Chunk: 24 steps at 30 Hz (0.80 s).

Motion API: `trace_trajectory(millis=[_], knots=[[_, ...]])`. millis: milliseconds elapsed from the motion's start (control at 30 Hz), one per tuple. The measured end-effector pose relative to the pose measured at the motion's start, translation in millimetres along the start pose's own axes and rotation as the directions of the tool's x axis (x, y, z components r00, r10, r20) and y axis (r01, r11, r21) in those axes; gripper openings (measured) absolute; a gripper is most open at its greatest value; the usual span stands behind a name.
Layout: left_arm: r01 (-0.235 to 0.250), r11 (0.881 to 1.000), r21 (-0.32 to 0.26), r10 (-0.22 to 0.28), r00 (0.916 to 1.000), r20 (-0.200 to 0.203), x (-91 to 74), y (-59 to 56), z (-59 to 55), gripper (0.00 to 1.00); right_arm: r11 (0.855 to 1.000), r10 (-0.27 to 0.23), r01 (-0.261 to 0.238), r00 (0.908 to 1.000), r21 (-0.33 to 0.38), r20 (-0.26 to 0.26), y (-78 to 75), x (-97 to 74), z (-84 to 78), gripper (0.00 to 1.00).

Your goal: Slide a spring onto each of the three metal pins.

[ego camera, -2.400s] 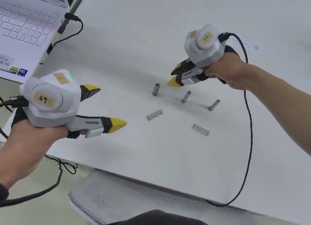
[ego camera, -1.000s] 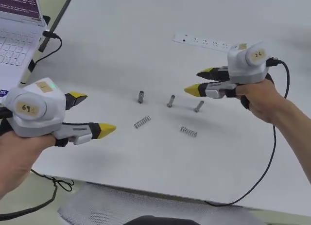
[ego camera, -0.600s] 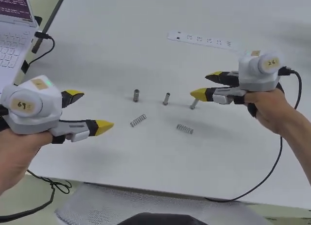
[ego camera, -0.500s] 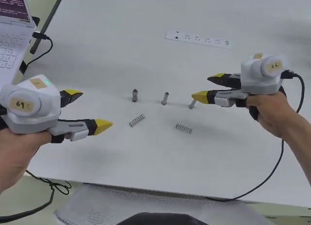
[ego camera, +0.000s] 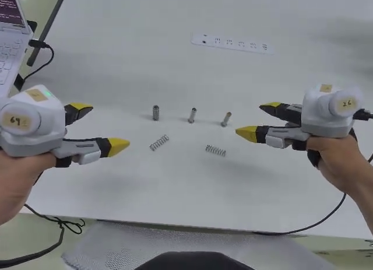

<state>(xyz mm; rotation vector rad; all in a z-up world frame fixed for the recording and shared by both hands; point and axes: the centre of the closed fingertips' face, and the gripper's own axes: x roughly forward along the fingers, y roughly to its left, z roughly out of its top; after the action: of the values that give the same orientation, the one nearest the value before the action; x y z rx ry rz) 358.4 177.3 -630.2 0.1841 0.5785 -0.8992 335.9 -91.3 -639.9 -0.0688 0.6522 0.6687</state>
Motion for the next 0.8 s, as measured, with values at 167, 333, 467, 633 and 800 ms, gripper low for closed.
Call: trace_trajectory(millis=[167, 333, 467, 633, 800], knots=[[0.001, 1.000, 0.001, -0.001, 1.0000, 0.001, 0.4, 0.0, 1.3, 0.64, 1.000, -0.011, 0.011, 0.9999, 0.015, 0.008, 8.8, -7.5, -8.1, 0.61], [-0.003, 1.000, 0.002, 0.003, 1.0000, 0.001, -0.2, 1.3, 1.8, 0.64, 0.999, -0.031, 0.030, 0.9993, 0.031, 0.022, 12.0, -15.9, -12.0, 0.63], [-0.001, 1.000, 0.002, 0.001, 1.0000, 0.000, -0.1, 0.9, 1.9, 0.64, 0.999, -0.036, 0.036, 0.9992, 0.036, 0.019, 17.2, -20.6, -17.3, 0.65], [-0.003, 1.000, -0.001, 0.003, 1.0000, 0.003, -0.1, 1.0, 2.6, 0.64, 0.998, -0.038, 0.037, 0.9991, 0.047, 0.019, 24.0, -25.3, -23.5, 0.68], [-0.003, 1.000, 0.000, 0.003, 1.0000, 0.001, -0.2, 0.9, 1.9, 0.64, 0.998, -0.041, 0.041, 0.9991, 0.053, 0.014, 28.6, -27.7, -28.4, 0.69]])
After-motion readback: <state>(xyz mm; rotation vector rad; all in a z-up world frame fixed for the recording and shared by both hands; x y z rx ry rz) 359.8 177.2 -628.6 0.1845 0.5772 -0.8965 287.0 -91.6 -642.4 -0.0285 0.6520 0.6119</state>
